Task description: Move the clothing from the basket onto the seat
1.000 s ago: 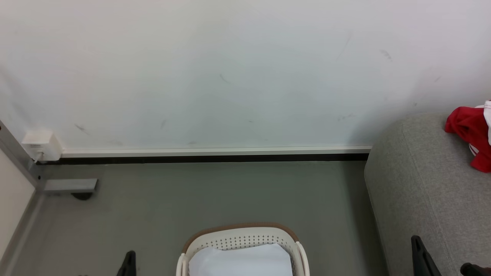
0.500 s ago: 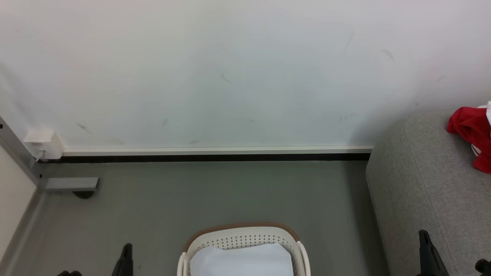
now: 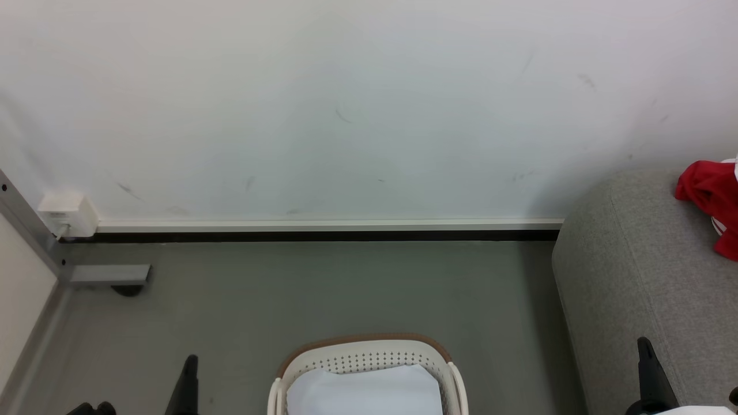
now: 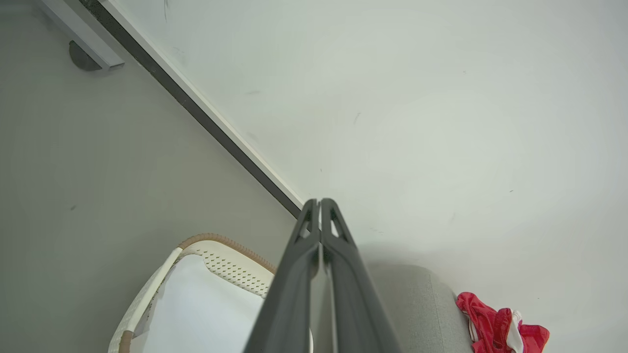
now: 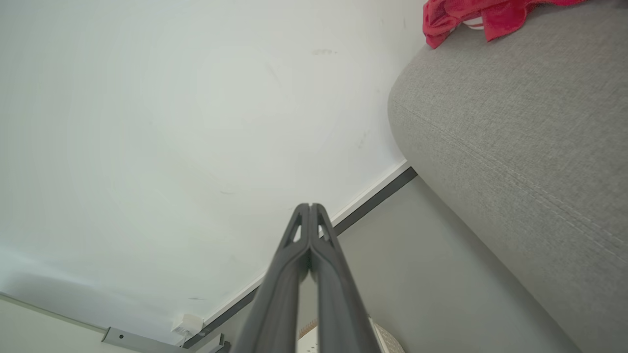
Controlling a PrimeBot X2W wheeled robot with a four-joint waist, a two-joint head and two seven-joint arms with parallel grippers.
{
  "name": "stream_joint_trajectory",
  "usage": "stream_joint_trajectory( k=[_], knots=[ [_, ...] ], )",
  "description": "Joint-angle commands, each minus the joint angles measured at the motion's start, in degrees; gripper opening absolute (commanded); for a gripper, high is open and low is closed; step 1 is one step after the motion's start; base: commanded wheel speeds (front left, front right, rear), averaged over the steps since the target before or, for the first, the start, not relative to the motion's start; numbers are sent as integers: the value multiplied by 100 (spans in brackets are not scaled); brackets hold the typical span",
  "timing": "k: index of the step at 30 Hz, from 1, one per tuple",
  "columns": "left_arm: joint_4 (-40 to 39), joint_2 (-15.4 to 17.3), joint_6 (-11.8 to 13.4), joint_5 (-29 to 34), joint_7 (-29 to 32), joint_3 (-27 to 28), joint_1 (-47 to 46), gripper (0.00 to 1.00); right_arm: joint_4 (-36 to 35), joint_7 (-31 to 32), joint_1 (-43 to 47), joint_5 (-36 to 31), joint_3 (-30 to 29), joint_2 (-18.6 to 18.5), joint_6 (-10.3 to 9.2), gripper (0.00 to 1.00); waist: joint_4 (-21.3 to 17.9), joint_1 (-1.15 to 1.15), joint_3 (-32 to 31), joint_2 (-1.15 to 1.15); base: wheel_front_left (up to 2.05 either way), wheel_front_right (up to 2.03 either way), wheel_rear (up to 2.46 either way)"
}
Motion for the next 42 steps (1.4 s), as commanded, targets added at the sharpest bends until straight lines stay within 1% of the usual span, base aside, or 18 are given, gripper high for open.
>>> stream_joint_trajectory(
  k=[1,21,42],
  knots=[
    [-67,31,-27,-125,37,53,-124,0,-75,47,-115,133,-38,-48,-5,0,1,-1,0,-1,0,0,0],
    [-54,-50,-180,-1325,375,245,-300,0,-154,380,-224,1397,-165,-54,-7,0,42,-1,22,-1,0,0,0],
    [-42,-117,-306,-2361,665,415,-463,0,-212,673,-313,2496,-280,-59,-10,0,84,-1,44,-1,0,0,0]
  ],
)
